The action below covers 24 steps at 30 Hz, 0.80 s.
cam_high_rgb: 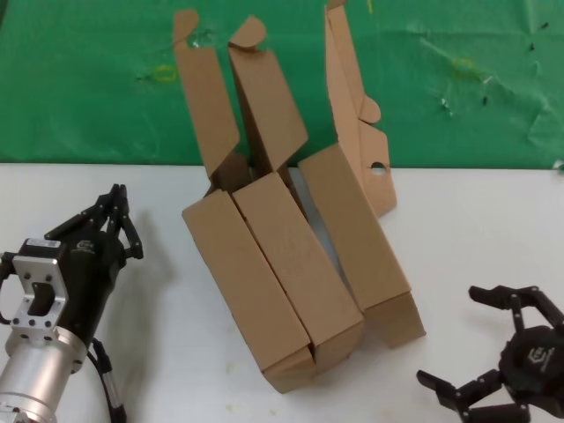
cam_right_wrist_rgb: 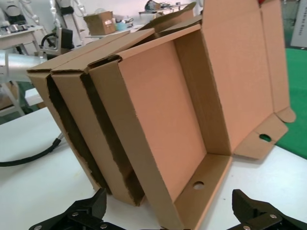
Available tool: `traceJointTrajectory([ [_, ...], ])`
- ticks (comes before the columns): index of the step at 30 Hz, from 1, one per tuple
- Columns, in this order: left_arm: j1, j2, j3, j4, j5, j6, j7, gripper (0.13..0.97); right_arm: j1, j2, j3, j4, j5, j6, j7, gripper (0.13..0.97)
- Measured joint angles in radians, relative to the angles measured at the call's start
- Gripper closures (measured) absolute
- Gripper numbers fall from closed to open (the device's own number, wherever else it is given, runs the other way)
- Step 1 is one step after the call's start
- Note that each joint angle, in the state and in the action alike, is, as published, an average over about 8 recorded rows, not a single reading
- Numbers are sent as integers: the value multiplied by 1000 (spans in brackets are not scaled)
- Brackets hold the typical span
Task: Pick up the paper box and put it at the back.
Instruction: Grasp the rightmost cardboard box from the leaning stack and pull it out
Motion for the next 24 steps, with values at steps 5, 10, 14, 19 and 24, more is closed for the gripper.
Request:
traceJointTrajectory([
  [5, 0, 0, 0, 0, 0, 0, 0, 933, 43, 6, -47, -8, -16, -2, 20, 185],
  [10, 0, 0, 0, 0, 0, 0, 0, 953, 89, 8, -95, -7, -38, 3, 43, 248],
  [14, 0, 0, 0, 0, 0, 0, 0, 953, 130, 6, -134, -3, -60, 10, 65, 311],
  [19, 0, 0, 0, 0, 0, 0, 0, 954, 179, 10, -181, 5, -91, 16, 101, 336],
  [24, 0, 0, 0, 0, 0, 0, 0, 954, 199, 24, -209, 22, -116, 26, 135, 459],
])
